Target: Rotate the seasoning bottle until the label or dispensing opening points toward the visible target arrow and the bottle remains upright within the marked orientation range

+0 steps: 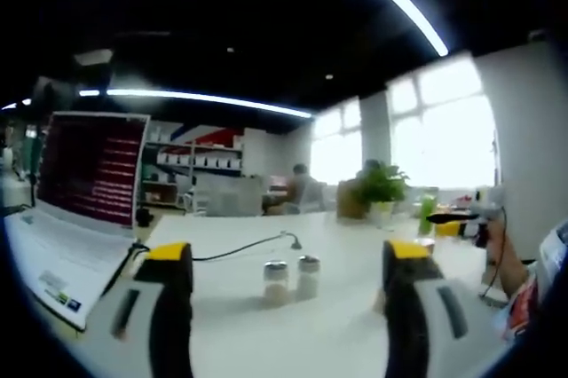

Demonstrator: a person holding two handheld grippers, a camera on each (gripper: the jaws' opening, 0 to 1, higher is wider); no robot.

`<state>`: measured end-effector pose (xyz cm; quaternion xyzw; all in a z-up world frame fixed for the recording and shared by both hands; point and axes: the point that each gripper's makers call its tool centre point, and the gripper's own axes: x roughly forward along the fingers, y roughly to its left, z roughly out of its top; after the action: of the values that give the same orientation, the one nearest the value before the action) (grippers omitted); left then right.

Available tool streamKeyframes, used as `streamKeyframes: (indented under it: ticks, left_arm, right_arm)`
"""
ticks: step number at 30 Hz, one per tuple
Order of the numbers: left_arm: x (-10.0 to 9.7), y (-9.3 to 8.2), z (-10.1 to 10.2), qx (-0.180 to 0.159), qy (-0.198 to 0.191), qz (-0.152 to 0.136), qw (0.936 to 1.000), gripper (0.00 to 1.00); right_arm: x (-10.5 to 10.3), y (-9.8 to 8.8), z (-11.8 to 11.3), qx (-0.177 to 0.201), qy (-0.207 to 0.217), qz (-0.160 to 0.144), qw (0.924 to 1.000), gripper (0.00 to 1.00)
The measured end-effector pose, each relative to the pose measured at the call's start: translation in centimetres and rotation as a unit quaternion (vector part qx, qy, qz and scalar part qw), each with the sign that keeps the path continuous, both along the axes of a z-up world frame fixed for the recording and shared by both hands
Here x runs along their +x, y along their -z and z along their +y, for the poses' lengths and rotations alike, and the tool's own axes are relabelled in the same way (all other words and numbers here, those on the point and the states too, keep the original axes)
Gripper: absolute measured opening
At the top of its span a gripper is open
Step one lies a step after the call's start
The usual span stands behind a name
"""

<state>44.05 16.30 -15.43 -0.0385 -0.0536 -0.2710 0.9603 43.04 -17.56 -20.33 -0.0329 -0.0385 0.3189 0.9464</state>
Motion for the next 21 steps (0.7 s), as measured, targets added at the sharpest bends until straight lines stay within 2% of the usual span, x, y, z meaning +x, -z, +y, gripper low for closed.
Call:
streamKeyframes:
  ticks: [2, 4, 10, 13, 17, 21]
  left_arm:
    - [0.0, 0.0, 0.0, -0.002, -0.001, 0.000, 1.0000, 0.94]
    - [0.0, -0.1, 0.0, -0.003, 0.000, 0.001, 1.0000, 0.94]
    - [0.2, 0.3, -0.7, 0.003, 0.009, 0.004, 0.9999, 0.94]
    - [0.3, 0.4, -0.9, -0.001, 0.009, 0.010, 0.9999, 0.94]
    - [0.5, 0.6, -1.4, 0.001, 0.013, 0.011, 0.9999, 0.94]
    - [0.6, 0.8, -1.8, 0.003, 0.021, 0.014, 0.9997, 0.94]
  right_arm:
    - [-0.4, 0.0, 0.2, 0.022, -0.037, -0.003, 0.9991, 0.54]
    - [-0.8, -0.3, -0.1, 0.052, -0.054, 0.001, 0.9972, 0.52]
    - [-0.5, 0.3, -1.1, 0.021, -0.042, -0.001, 0.9989, 0.52]
    - [-0.8, 0.9, -0.1, 0.014, -0.069, 0.012, 0.9975, 0.52]
    - [-1.3, 2.2, 1.5, -0.028, -0.100, 0.019, 0.9944, 0.52]
    - [-0.8, 2.5, 1.7, -0.020, -0.097, 0.020, 0.9949, 0.50]
